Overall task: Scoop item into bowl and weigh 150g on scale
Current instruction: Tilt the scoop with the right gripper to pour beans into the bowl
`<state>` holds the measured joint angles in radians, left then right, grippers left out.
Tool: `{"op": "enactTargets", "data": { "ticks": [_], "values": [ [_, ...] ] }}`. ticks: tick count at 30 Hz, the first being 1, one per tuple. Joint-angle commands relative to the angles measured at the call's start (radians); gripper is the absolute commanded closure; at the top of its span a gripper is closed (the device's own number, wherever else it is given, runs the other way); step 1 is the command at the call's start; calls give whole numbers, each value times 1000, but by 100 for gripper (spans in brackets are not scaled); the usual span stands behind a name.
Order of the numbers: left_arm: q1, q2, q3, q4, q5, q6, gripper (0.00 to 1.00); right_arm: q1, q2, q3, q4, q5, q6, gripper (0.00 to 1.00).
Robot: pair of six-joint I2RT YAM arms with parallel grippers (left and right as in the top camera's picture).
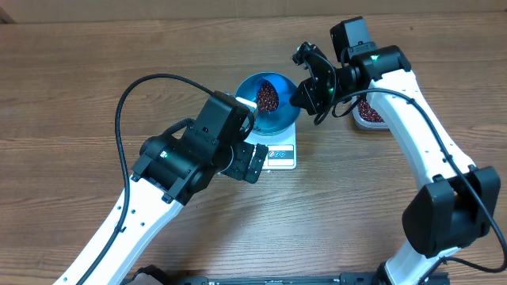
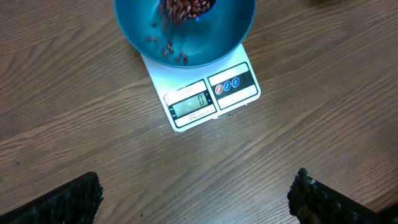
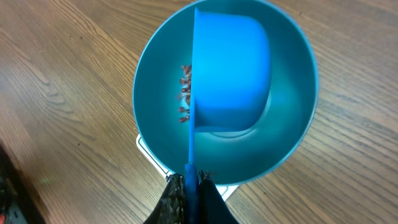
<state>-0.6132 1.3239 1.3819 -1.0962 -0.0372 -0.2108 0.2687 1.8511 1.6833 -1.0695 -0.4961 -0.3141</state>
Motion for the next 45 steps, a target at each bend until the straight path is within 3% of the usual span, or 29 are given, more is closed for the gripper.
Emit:
{"op": "enactTargets", "data": {
  "ticks": [1,34,45],
  "values": [
    [6,-4,3,0,4,-11,1,2,-58,34,10,10,5,96],
    [6,-4,3,0,4,-11,0,42,-129,34,10,123,35,96],
    [6,-4,3,0,4,-11,1,98,-145,34,10,278,38,96]
  ]
}}
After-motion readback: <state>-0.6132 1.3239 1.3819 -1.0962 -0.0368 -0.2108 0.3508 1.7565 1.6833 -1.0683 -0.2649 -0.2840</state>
